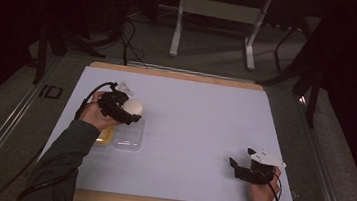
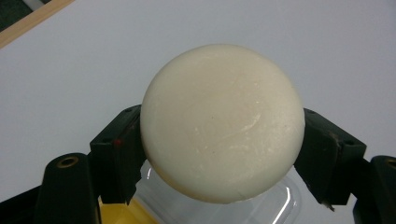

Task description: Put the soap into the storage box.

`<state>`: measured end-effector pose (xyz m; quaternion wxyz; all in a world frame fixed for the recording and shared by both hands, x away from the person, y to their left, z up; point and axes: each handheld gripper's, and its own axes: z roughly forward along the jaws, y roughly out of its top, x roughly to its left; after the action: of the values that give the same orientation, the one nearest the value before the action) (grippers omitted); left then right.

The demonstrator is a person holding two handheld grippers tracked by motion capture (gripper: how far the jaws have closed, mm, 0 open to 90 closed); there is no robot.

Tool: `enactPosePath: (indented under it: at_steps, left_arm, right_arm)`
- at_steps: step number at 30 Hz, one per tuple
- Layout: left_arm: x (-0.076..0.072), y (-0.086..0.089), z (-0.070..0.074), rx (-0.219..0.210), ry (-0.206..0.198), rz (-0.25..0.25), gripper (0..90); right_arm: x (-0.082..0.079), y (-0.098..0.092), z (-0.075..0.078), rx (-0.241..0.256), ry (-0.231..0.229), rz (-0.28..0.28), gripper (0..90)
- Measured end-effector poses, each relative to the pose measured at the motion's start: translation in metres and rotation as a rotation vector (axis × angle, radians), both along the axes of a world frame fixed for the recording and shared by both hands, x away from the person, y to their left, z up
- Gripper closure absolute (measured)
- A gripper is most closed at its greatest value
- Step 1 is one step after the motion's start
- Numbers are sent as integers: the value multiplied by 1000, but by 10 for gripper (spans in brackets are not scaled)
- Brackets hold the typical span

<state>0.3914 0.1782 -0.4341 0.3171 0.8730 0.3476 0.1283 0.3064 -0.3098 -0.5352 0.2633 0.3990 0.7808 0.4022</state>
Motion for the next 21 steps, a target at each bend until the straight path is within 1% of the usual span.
enactPosePath:
  at_steps: [15, 21]
  left_arm:
    - [-1, 11, 1, -5, 2, 22, 250]
    - [-1, 15, -1, -3, 3, 29, 250]
  right_arm:
    - [0, 0, 0, -6, -1, 2, 182]
    - [0, 0, 0, -7, -1, 2, 182]
